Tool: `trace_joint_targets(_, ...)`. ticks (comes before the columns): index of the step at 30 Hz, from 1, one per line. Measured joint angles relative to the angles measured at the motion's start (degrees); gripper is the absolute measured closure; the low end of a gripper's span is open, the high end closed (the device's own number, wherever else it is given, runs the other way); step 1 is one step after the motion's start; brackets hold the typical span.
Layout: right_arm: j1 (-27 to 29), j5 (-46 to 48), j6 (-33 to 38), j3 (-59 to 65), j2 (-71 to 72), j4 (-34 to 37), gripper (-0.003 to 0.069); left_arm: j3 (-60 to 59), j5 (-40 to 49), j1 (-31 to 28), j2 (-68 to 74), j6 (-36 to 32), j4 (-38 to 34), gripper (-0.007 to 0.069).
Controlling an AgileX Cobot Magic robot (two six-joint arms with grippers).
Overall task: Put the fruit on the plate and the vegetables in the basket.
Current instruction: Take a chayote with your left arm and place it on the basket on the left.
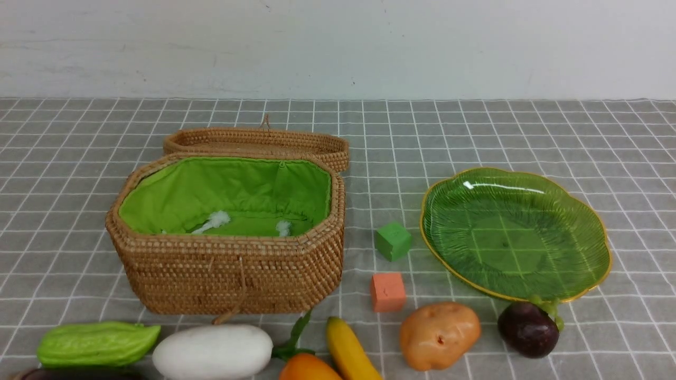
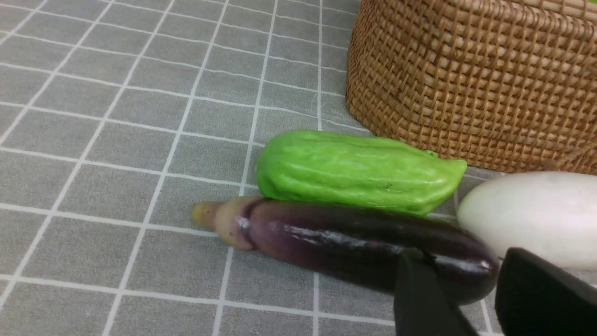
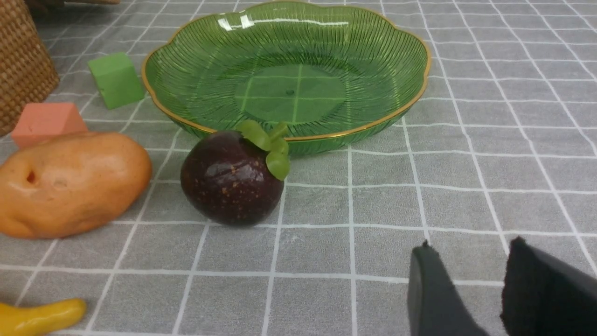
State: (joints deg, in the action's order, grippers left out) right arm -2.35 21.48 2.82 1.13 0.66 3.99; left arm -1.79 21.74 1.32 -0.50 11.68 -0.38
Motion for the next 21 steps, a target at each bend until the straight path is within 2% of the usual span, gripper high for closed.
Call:
trace_joint_targets(3, 0.0, 0.0, 0.0, 0.0, 0.0, 0.0, 0.0417, 0.0, -4.1, 0.0, 0.0, 0.3, 0.4, 0.0386)
trace_joint_targets(8, 0.0, 0.0, 0.0, 0.0, 0.0, 0.0, 0.0417, 0.0, -12.4, 0.0, 0.0, 5.2, -2.8, 0.0386)
trace_joint_targets(12, 0.0, 0.0, 0.0, 0.0, 0.0, 0.0, 0.0417, 0.0, -23.4, 0.0, 0.0, 18.0, -11.7, 0.0386)
trace_joint_targets(17, 0.0, 0.0, 0.0, 0.0, 0.0, 0.0, 0.0417, 0.0, -37.4, 0.0, 0.0, 25.9, -16.9, 0.0386)
trace_joint_targets(21, 0.0, 0.0, 0.0, 0.0, 0.0, 0.0, 0.0417, 2.4, -37.9, 0.0, 0.0, 26.7, -15.1, 0.0386)
